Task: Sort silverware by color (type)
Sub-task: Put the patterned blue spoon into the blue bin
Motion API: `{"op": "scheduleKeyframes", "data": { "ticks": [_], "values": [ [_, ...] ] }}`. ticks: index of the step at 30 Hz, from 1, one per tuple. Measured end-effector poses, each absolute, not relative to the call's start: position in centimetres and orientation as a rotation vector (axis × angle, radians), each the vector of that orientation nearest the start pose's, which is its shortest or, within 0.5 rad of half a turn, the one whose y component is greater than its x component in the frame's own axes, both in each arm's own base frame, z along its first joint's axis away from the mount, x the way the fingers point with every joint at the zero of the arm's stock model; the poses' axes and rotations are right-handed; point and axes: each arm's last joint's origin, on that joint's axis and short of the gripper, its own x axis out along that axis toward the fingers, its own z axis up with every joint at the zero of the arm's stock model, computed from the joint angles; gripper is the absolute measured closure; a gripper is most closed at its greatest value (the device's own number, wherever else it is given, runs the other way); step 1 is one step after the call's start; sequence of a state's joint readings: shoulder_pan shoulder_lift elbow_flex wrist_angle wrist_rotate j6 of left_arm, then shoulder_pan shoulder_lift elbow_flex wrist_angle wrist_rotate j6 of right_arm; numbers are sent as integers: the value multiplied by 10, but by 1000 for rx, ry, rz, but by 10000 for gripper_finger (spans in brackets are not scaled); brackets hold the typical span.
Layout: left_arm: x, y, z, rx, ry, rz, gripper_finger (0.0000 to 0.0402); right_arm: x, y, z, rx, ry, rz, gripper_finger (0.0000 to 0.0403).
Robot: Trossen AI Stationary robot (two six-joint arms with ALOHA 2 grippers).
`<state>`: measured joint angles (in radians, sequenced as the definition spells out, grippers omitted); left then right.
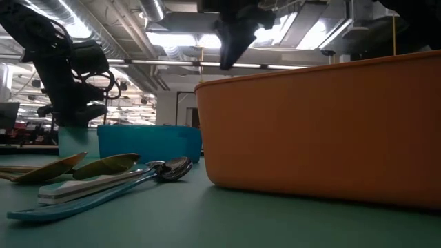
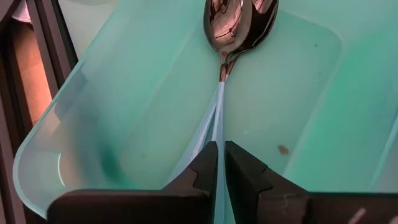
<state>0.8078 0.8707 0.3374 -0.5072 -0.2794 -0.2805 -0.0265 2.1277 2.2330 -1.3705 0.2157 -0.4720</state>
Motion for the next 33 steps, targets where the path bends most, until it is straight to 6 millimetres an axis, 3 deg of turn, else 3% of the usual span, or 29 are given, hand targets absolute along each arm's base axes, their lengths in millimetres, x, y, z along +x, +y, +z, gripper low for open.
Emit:
{"op": "scheduleKeyframes", "data": {
  "ticks": [12,20,28,33],
  "values": [
    [91,106,150,-520,909,1136,378,406,-17,319,-443,1484,66,313],
    [91,106,150,-536,899,1145,378,388,-20,347,-406,1416,27,313],
    [91,106,150,-536,899,1145,378,372,-45,363,-268,1371,-50,313],
    [91,106,150,-536,899,1145,378,358,-63,345,-152,1461,-134,313]
  ]
}}
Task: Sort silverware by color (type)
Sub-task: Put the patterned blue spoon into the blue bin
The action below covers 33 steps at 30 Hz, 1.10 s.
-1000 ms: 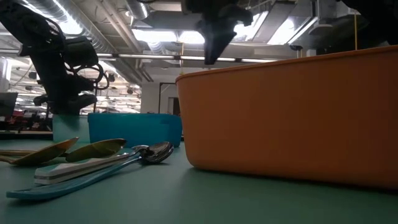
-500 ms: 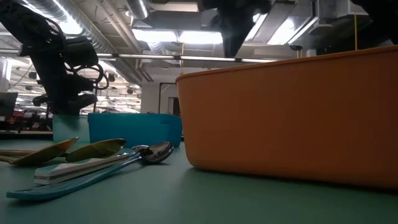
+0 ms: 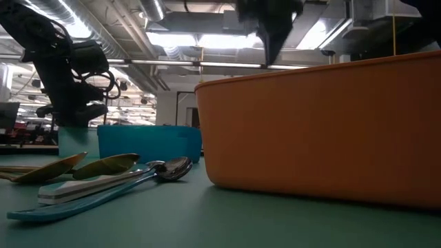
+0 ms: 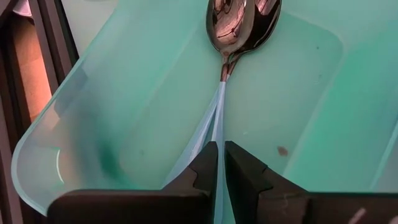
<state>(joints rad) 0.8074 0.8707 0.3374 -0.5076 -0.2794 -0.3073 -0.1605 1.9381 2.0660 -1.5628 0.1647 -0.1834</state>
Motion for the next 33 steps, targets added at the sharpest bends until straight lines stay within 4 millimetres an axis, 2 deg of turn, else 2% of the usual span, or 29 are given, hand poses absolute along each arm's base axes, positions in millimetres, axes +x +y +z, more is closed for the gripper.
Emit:
{"op": "scheduleKeyframes", "data": {
  "ticks": [3,10,16,24,33],
  "values": [
    [91,106,150,-536,899,1145,378,353,-70,324,-96,1485,-183,313],
    [91,106,150,-535,899,1145,378,350,-80,260,6,1499,-247,313],
    [91,106,150,-535,899,1145,378,353,-83,215,184,1392,-301,313],
    [91,106,150,-535,899,1145,378,357,-89,188,389,1213,-498,313],
    [91,106,150,-535,899,1145,378,354,-90,169,420,1163,-594,313]
  ]
}}
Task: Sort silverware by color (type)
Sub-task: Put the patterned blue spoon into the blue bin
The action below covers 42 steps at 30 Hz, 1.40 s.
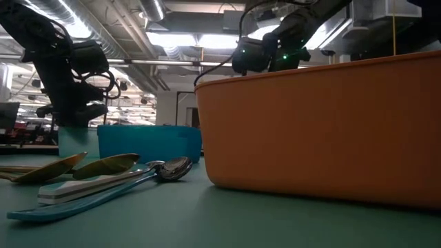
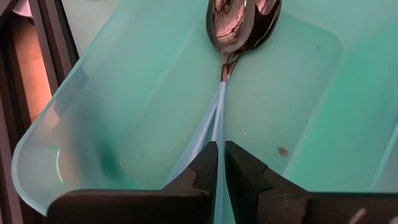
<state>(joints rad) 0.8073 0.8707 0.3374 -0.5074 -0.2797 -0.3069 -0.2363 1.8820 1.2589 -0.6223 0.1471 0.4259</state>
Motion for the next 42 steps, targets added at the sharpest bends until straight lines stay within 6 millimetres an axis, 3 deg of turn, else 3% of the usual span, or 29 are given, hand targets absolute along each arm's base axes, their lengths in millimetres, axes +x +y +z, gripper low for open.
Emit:
{"op": "scheduleKeyframes", "data": {
  "ticks": [24,36,42],
  "values": [
    [91,106,150,-535,899,1145,378,342,-88,137,434,1090,-651,313],
    [91,106,150,-535,899,1145,378,341,-87,133,435,1083,-642,314],
    [91,107,151,-533,895,1143,378,341,-88,133,432,1082,-647,358]
  ]
}}
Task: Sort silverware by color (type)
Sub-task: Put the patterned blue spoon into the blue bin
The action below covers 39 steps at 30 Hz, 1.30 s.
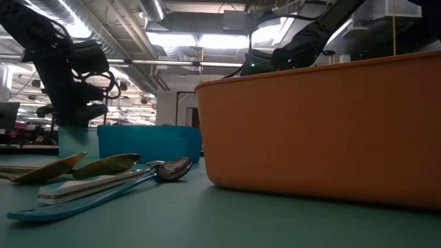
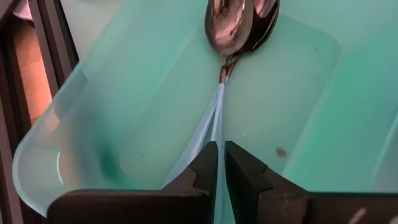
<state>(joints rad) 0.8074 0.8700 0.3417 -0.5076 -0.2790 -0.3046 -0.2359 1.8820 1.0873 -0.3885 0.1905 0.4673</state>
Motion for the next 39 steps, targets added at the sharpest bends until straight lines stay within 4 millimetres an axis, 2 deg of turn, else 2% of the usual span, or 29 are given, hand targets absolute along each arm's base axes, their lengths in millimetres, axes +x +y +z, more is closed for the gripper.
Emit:
{"op": "scheduleKeyframes", "data": {
  "ticks": [4,14,22,30,39],
  "values": [
    [94,109,158,-528,870,1142,378,341,-88,133,431,1082,-647,395],
    [102,116,184,-529,778,1103,378,341,-88,133,431,1067,-645,398],
    [109,119,202,-555,711,1019,378,351,-90,140,436,992,-632,398],
    [115,122,223,-566,636,941,378,366,-94,158,438,898,-616,398],
    [124,123,234,-609,524,765,378,389,-99,196,394,771,-569,399]
  ]
}}
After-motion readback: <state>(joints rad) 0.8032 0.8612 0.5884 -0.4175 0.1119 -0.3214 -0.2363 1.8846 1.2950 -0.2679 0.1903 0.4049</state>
